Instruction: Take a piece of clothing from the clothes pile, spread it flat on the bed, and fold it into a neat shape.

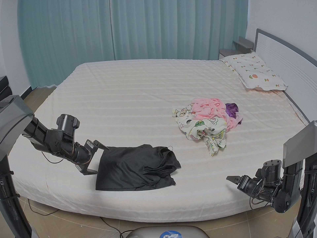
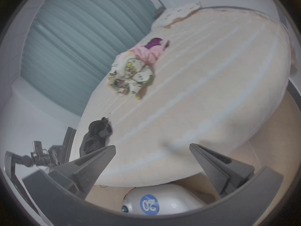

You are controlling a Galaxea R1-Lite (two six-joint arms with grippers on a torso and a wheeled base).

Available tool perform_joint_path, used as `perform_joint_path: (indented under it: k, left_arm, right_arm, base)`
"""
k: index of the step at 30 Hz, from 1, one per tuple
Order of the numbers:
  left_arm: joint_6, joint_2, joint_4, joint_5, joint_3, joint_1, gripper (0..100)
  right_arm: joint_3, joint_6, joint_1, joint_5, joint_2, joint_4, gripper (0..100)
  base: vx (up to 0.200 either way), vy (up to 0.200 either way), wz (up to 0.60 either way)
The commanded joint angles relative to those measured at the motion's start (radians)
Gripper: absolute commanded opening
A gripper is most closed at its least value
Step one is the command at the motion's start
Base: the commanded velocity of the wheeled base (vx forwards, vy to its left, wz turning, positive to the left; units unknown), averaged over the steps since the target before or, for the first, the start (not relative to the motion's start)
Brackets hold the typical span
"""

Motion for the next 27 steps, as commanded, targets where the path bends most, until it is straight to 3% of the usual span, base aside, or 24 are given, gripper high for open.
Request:
perform_joint_path:
  k: [1, 6, 13, 18, 21, 27]
  left_arm:
    - [0.002, -0.005, -0.001, -0.008, 0.009, 0.022, 100]
    - [0.029, -0.005, -0.001, -0.012, 0.023, 0.024, 100]
    - [0.058, -0.011, -0.008, -0.069, 0.037, 0.047, 100]
    - [0.060, -0.011, -0.008, -0.068, 0.040, 0.047, 100]
    - [0.060, -0.011, -0.008, -0.065, 0.040, 0.047, 100]
    - [0.061, -0.011, -0.008, -0.058, 0.040, 0.045, 100]
  right_arm:
    - [-0.042, -0.046, 0.050, -0.002, -0.053, -0.015, 100]
    - [-0.151, -0.054, 0.159, -0.011, -0.067, 0.063, 100]
    - [-0.375, -0.051, 0.281, -0.149, -0.057, 0.370, 100]
    - [-0.448, -0.052, 0.314, -0.157, -0.059, 0.451, 100]
    - [-0.528, -0.052, 0.327, -0.163, -0.053, 0.569, 100]
    - [-0.646, -0.052, 0.329, -0.270, -0.039, 0.736, 100]
  base:
    - [0.000, 0.200, 0.00]
    - [0.000, 0.200, 0.00]
    - [0.000, 0.200, 0.00]
    - [0.000, 0.200, 0.00]
    - [0.000, 0.133, 0.00]
    - [0.000, 0.000, 0.00]
